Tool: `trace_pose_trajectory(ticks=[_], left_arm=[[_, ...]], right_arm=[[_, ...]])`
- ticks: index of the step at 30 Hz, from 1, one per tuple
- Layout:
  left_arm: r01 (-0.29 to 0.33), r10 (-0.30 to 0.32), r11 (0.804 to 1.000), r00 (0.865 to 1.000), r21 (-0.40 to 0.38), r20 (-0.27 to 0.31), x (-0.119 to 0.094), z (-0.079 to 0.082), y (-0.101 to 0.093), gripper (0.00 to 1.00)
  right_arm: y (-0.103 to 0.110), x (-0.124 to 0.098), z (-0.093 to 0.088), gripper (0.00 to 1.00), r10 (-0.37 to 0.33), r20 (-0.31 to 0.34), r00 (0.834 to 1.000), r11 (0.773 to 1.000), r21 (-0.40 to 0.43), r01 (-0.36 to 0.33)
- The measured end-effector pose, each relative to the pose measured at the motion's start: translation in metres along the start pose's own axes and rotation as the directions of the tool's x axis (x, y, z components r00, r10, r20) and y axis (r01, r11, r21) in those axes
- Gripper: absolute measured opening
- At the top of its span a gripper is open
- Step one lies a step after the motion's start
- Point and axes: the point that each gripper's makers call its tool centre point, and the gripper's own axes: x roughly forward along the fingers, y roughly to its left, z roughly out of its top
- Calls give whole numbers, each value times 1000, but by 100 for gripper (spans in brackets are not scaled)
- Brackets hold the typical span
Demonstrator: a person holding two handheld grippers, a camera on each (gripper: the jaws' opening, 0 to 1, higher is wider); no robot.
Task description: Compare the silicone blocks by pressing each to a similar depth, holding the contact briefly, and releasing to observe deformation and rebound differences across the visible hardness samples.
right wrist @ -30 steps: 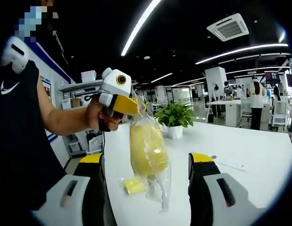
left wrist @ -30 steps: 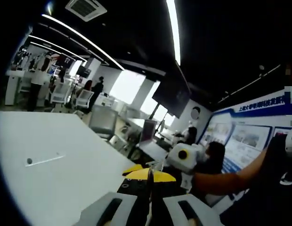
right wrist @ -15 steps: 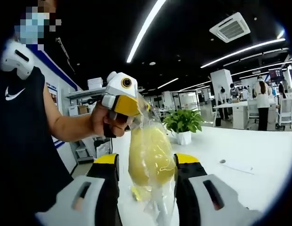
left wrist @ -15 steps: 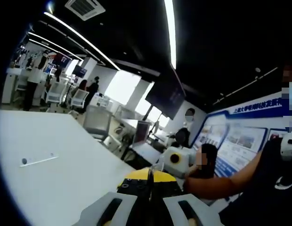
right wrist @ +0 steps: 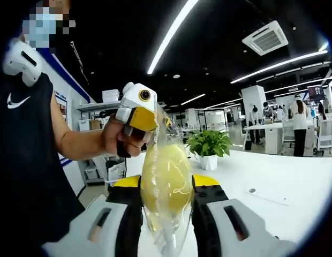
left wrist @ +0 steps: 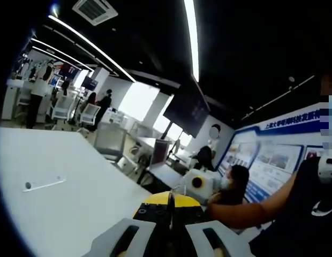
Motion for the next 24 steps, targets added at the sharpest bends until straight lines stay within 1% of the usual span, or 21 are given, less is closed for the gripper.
trace_pose_trajectory(ticks=[2,11,16,22,24], left_arm=[[-1,1,1000,1000,-2,-2,0,0,0,0],[-3,3,1000,1000,0,-1,-2,-1,0,0],[-11,11,1000,1000,2,2,-6,0,2,0],[-30,30,1000,1000,4,-5,-11,-3,8,0],[-34,34,999,999,2,-5,-13,-4,9,0]], right_arm=[[3,0,-2,27,10,-8,1000,1000,5,-10],[4,1,-2,21,-2,-17,1000,1000,23,2],[5,6,-2,18,4,-28,1000,999,51,-3],[7,13,-8,15,11,-43,999,995,95,-7],[7,14,-8,14,12,-48,999,995,97,-7]])
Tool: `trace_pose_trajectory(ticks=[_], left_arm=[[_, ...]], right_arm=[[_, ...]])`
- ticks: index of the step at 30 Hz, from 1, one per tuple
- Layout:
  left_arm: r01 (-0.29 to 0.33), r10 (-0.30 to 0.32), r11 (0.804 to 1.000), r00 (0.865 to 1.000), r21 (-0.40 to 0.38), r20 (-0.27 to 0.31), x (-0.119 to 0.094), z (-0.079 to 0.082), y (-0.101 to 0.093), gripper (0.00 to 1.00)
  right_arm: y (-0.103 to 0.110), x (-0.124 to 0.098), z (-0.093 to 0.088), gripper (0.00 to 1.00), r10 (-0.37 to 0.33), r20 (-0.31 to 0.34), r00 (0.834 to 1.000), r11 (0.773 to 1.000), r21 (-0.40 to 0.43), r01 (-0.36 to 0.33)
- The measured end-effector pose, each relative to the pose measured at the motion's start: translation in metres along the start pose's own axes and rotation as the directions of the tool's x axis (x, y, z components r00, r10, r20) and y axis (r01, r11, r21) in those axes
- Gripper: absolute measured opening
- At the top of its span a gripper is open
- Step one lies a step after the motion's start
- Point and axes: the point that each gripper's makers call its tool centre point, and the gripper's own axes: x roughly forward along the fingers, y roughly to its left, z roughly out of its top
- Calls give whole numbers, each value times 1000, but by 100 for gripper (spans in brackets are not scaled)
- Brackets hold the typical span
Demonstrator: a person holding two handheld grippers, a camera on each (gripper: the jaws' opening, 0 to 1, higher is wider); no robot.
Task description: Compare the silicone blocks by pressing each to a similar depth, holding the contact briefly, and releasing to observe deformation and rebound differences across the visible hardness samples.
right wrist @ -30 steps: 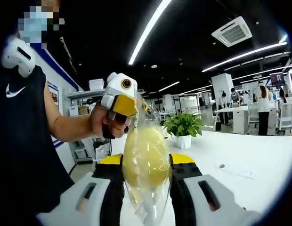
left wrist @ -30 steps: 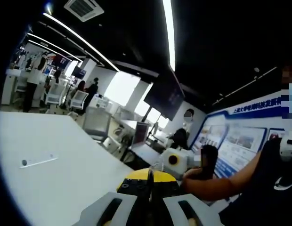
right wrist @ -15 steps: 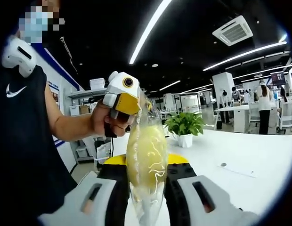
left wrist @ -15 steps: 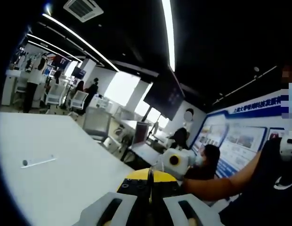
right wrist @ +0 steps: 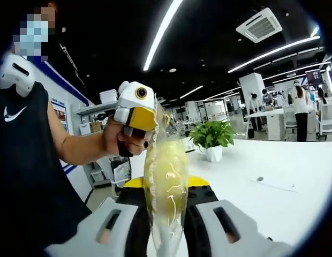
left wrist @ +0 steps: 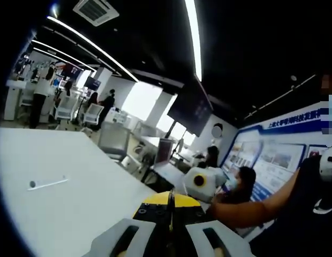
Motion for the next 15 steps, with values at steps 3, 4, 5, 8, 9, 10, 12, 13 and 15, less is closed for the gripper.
trace_pose_trajectory(ticks=[3,4,5,8,9,10,12,13,15], left_arm=[[5,-5,1000,1000,-20,6,-2,0,1,0],[4,-4,1000,1000,-20,6,-2,0,1,0],[3,-3,1000,1000,-18,6,-2,-1,2,0],[4,-4,1000,1000,-22,5,-2,-2,2,0],[4,-4,1000,1000,-21,5,-2,-2,2,0],[5,-5,1000,1000,-22,5,-2,-1,2,0],[7,-7,1000,1000,-22,5,-2,-1,2,0],[8,-8,1000,1000,-23,4,-2,0,2,0],[14,-14,1000,1000,-22,4,-2,0,1,0]], right_arm=[[1,1,0,13,8,-4,1000,1000,12,-8],[1,1,-1,12,9,-12,1000,1000,17,-8],[1,1,-1,12,11,-20,1000,1000,20,-11],[2,1,-2,10,21,-38,999,999,40,-19],[2,1,-2,10,19,-44,999,999,43,-17],[3,0,-2,9,24,-49,998,998,55,-21],[6,0,-2,8,50,-63,997,993,110,-42],[5,0,-1,7,44,-60,997,996,80,-39],[3,-1,-1,6,42,-59,997,997,67,-38]])
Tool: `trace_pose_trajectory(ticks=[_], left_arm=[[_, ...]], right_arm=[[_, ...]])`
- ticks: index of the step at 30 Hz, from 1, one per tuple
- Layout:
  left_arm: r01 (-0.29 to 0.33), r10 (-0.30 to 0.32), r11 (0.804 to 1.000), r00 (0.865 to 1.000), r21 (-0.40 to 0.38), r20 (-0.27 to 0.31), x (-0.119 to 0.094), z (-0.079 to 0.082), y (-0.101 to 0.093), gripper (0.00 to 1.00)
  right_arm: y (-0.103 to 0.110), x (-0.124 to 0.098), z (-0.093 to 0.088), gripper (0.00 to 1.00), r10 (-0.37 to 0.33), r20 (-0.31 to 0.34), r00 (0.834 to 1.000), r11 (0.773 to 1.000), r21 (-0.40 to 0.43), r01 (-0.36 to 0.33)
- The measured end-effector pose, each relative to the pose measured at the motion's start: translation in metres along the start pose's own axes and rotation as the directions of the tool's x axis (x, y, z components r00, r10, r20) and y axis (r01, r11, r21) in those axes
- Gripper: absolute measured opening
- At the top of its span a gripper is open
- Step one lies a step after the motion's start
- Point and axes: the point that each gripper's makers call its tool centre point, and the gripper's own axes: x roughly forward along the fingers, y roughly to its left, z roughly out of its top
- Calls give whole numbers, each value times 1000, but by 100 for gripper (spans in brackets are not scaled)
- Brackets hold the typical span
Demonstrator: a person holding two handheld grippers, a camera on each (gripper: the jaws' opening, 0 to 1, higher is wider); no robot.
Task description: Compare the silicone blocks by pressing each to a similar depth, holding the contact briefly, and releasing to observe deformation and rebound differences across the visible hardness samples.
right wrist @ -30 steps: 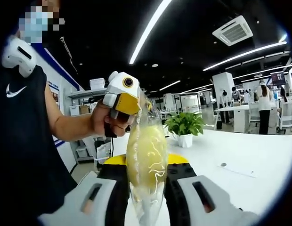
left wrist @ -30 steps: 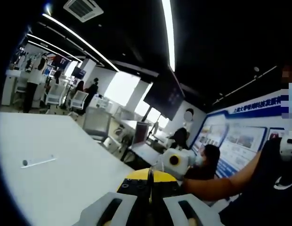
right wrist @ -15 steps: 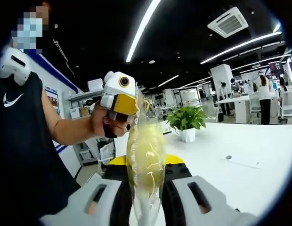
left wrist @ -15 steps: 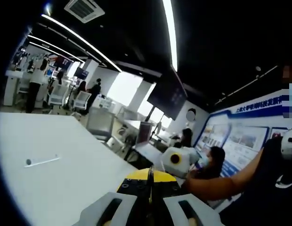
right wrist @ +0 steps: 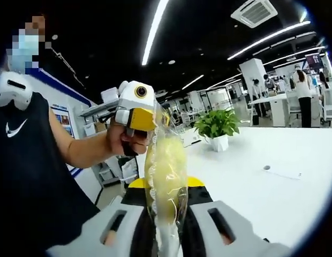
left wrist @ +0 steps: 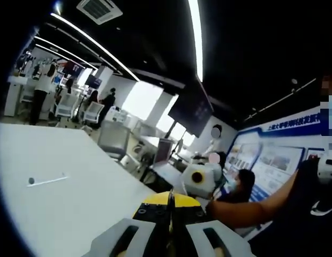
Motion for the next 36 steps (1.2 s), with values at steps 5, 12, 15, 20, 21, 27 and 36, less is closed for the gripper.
trace_pose_trajectory(ticks=[5,12,15,20,21,27,36], left_arm=[[-1,1,1000,1000,4,-6,1,-1,2,0],[-2,2,1000,1000,25,-4,3,1,5,0],[11,-11,1000,1000,25,0,3,3,3,0],[10,-10,999,1000,36,-6,4,3,4,0],[6,-6,999,1000,40,-9,4,2,5,0],[-5,6,998,1000,59,-14,5,0,10,0],[-6,9,996,999,87,-31,2,-5,11,0]], right_arm=[[-2,0,-1,5,6,-12,1000,1000,12,-6],[-7,-1,1,3,-14,-6,1000,1000,5,14],[-5,-2,4,2,-1,-3,1000,1000,19,1],[-7,-1,2,1,1,-16,1000,999,42,-1],[-7,-1,1,0,11,-24,1000,999,50,-10],[-8,0,-3,0,25,-28,999,998,57,-24],[-6,1,-7,1,28,-44,999,997,66,-25]])
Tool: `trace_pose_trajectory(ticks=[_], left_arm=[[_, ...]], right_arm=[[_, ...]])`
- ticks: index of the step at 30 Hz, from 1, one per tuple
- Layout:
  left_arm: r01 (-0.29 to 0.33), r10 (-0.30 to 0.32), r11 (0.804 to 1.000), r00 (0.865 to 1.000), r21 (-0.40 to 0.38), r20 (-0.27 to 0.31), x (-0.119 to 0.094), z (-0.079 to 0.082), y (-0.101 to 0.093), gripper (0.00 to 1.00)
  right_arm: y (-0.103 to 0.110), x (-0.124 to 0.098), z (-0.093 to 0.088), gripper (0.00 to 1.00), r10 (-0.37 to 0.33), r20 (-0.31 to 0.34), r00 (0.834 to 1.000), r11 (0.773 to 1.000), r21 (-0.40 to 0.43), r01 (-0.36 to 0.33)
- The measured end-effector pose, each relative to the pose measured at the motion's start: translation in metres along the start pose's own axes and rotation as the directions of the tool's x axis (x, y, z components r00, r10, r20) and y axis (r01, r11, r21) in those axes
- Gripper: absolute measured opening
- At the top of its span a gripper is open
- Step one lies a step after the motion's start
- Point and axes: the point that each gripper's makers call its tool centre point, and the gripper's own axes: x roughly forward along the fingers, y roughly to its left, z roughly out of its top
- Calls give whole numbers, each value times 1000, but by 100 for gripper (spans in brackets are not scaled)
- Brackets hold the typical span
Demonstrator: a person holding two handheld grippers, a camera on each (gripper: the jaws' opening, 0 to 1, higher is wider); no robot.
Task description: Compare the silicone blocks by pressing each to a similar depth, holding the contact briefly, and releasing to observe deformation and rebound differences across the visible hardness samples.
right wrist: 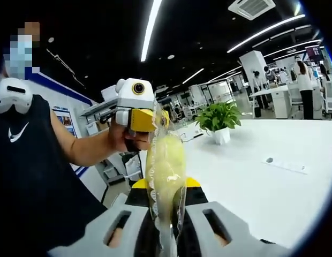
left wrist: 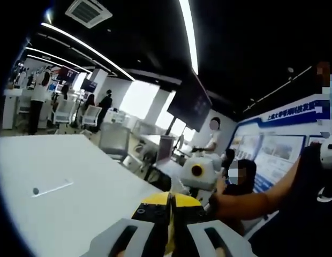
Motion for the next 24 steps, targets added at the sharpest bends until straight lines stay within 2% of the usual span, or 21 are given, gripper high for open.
trace_pose_trajectory(ticks=[18,24], left_arm=[[3,-3,1000,1000,-16,-1,-2,-4,-2,0],[-13,14,999,1000,-38,5,-1,-3,-1,0]], right_arm=[[4,0,-4,1,0,-18,1000,1000,15,0],[2,-1,-3,2,2,-13,1000,1000,28,-1]])
